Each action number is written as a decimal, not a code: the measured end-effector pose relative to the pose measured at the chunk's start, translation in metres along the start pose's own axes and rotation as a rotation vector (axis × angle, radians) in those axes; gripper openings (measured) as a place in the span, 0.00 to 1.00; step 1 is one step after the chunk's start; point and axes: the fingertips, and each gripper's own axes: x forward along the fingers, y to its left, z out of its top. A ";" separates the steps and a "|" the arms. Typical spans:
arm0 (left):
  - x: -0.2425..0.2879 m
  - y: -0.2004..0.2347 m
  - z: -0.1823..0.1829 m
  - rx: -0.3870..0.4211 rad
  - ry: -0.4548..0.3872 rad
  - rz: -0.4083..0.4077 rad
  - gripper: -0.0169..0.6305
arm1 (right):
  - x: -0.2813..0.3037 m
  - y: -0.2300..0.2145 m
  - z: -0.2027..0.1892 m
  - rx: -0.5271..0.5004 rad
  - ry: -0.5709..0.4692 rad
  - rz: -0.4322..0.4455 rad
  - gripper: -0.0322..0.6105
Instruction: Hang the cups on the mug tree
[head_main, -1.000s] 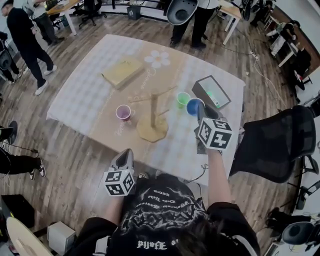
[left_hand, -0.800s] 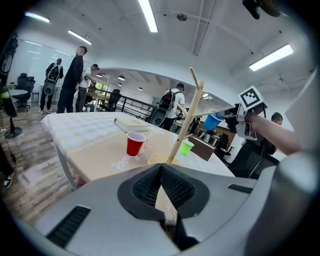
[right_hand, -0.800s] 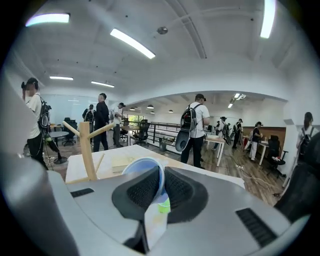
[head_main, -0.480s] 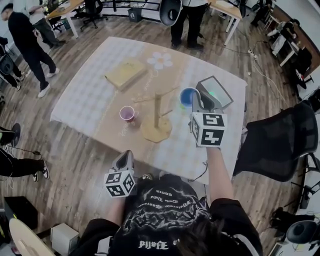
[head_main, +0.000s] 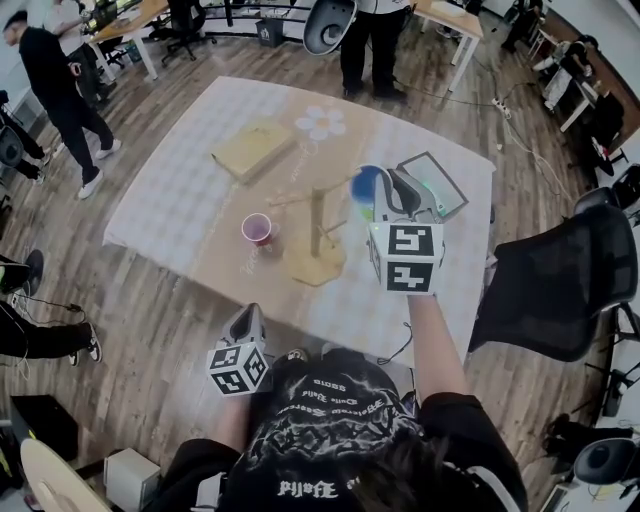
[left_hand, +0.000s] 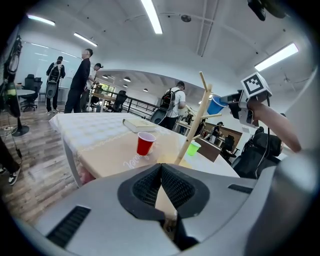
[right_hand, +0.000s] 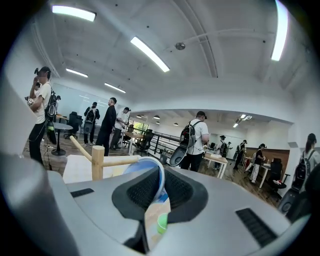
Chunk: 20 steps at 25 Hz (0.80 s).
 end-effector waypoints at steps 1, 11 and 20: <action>0.000 0.000 0.000 0.000 0.000 0.002 0.06 | 0.000 0.000 0.003 -0.006 -0.007 -0.003 0.11; -0.003 0.001 0.000 0.015 0.001 0.004 0.06 | -0.012 0.013 0.017 -0.170 -0.046 -0.058 0.11; -0.006 0.002 -0.003 0.011 0.012 0.001 0.06 | -0.017 0.029 0.021 -0.293 -0.077 -0.103 0.12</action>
